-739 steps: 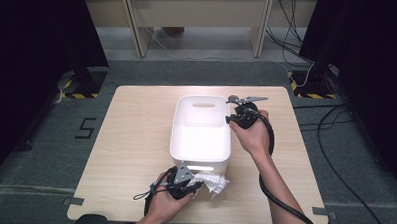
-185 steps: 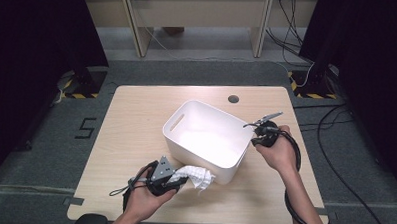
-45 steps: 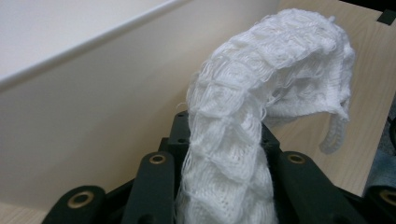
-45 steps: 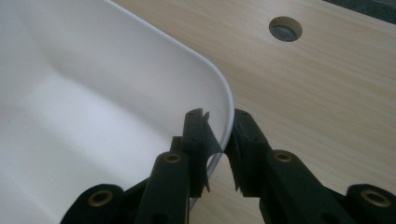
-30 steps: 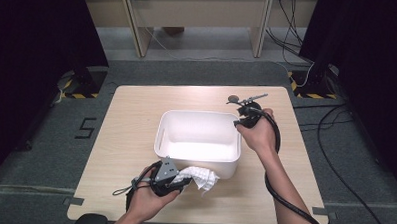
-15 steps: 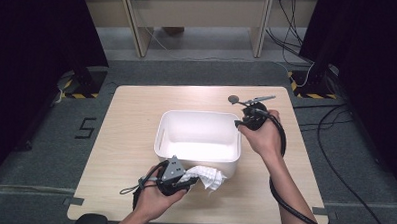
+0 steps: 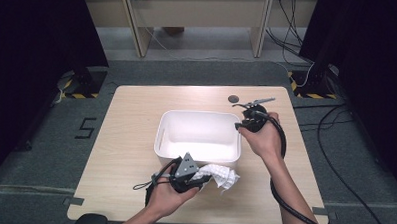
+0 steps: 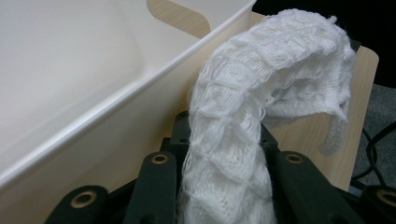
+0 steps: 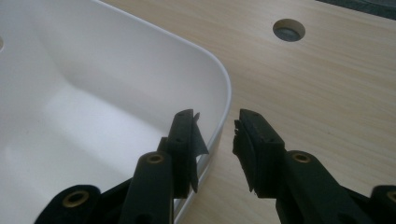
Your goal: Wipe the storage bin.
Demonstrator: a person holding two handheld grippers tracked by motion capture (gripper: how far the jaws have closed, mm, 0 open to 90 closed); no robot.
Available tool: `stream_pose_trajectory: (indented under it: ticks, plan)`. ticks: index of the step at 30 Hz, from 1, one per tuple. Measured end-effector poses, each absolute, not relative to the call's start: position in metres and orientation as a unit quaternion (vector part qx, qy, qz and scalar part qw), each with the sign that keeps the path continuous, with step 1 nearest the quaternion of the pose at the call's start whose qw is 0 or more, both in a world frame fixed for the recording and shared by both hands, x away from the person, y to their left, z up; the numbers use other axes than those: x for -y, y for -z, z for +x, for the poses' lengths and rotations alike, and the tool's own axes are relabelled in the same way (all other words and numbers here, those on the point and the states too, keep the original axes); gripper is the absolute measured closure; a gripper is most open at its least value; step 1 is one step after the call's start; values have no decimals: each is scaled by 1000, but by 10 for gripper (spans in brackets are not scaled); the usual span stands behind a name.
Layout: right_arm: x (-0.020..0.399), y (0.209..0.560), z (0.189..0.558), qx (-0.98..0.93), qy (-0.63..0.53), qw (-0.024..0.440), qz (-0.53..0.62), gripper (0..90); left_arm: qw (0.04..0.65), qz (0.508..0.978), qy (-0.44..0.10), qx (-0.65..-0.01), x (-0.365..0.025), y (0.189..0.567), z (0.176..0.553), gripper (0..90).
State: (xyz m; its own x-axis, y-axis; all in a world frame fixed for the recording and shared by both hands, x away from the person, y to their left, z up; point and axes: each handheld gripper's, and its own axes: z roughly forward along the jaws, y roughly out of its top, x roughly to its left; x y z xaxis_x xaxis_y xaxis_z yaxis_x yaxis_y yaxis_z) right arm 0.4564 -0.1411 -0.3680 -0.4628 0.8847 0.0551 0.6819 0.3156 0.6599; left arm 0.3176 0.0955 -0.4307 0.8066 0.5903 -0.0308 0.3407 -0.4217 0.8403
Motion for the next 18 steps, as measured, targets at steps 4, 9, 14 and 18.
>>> stream_pose_trajectory:
  ticks: [4, 9, 14, 18]
  plan:
    - [140, 368, 456, -795, -315, 160, 492, 675, 463, 831, -134, -280, -87, 431, 318, 700]
    - [138, 368, 456, -797, -315, 160, 490, 676, 462, 830, -134, -281, -78, 429, 318, 704]
    - [137, 368, 456, -798, -315, 160, 489, 674, 464, 827, -136, -286, -74, 429, 319, 710]
    - [137, 369, 456, -799, -314, 162, 487, 675, 460, 829, -134, -289, -72, 432, 320, 713]
